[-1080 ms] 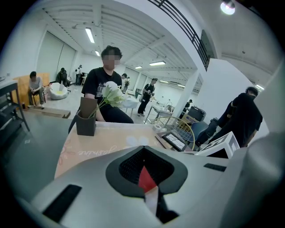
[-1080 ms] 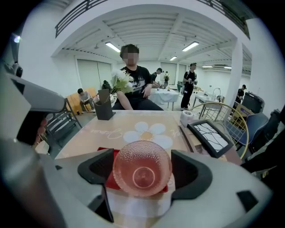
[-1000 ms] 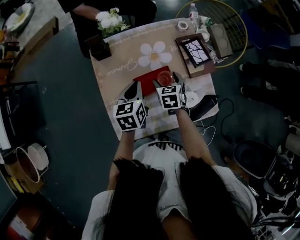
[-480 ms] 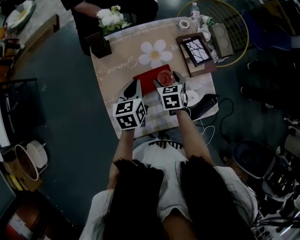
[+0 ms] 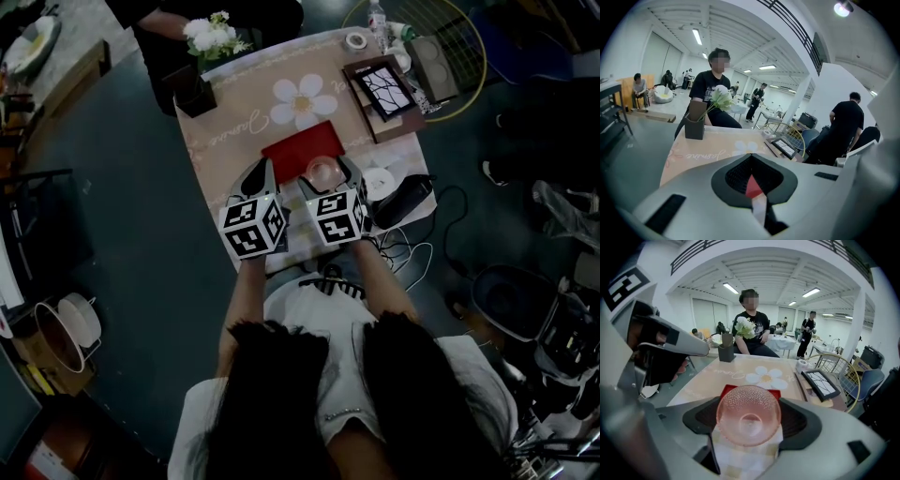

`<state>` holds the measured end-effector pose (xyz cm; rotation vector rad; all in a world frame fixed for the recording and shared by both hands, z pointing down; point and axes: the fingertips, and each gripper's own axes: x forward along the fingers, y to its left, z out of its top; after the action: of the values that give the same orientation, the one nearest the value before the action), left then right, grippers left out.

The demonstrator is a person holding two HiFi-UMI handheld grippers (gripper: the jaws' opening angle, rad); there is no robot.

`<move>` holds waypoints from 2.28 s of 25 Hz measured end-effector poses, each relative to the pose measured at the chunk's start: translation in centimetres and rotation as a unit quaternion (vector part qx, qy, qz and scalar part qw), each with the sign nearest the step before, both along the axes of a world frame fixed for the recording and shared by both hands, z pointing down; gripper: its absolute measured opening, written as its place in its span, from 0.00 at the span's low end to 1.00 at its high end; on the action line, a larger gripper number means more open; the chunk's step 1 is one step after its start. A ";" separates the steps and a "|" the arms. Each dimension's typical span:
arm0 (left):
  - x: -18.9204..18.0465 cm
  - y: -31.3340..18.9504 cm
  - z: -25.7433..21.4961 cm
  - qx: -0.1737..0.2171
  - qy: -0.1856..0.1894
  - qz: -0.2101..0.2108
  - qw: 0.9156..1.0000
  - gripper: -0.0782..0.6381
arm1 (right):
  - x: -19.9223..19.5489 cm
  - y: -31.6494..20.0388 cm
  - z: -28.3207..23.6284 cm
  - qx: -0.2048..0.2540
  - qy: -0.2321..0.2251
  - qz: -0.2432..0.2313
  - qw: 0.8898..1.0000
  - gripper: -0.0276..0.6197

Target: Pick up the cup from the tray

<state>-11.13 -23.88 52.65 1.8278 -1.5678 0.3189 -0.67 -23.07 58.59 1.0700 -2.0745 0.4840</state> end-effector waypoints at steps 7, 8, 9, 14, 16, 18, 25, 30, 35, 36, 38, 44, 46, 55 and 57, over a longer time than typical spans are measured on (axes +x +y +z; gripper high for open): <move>-0.1 1.9 0.3 -0.002 -0.003 0.007 1.000 0.12 | -0.1 3.2 1.1 -0.023 -0.009 0.006 1.000 0.65; -0.1 2.2 0.4 -0.003 -0.004 0.009 1.000 0.12 | 0.0 3.6 1.4 -0.026 -0.009 0.008 1.000 0.65; 0.0 2.4 0.4 -0.004 -0.004 0.011 1.000 0.12 | 0.1 3.9 1.7 -0.029 -0.008 0.009 1.000 0.65; 0.5 3.3 0.3 0.000 -0.002 0.021 1.000 0.12 | 0.5 5.4 2.8 -0.038 -0.002 0.015 0.999 0.65; 0.6 3.6 0.3 0.001 -0.003 0.024 1.000 0.12 | 0.6 5.8 3.3 -0.043 -0.003 0.018 0.999 0.65; 0.6 4.0 0.4 0.000 -0.003 0.025 1.000 0.12 | 0.6 6.3 3.6 -0.043 -0.003 0.018 0.999 0.65; 1.0 4.8 0.5 -0.001 -0.006 0.029 1.000 0.12 | 0.5 6.5 3.8 -0.024 0.001 0.008 1.000 0.65; 0.7 5.1 0.0 0.007 -0.009 0.026 1.000 0.12 | 0.4 6.5 3.6 -0.026 -0.026 0.016 0.999 0.65; 0.5 5.4 -0.2 0.012 -0.008 0.024 1.000 0.12 | 0.5 6.2 1.0 -0.005 -0.072 0.035 0.997 0.66; 0.6 5.5 -0.3 0.014 -0.007 0.026 1.000 0.12 | 0.7 5.9 0.3 0.003 -0.082 0.042 0.996 0.66; 0.9 5.7 -0.6 0.019 -0.006 0.030 0.999 0.12 | 0.9 5.5 -1.3 0.021 -0.093 0.048 0.994 0.66; 1.3 6.3 -1.8 0.039 0.000 0.043 0.998 0.12 | 0.7 5.5 -6.2 0.060 -0.121 0.037 0.990 0.65; 1.4 6.7 -2.3 0.047 0.000 0.048 0.998 0.12 | 0.8 5.6 -7.8 0.074 -0.130 0.046 0.988 0.65; 2.8 9.8 -2.9 0.057 0.006 0.080 0.995 0.12 | 0.6 8.1 -9.2 0.084 -0.124 0.081 0.985 0.35; 3.1 10.6 -3.1 0.061 0.008 0.085 0.994 0.12 | 0.6 8.7 -9.4 0.093 -0.115 0.091 0.985 0.16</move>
<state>-8.01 -13.31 49.58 2.0592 -1.4517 0.2914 -0.04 -14.37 49.15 1.3772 -2.2686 0.5321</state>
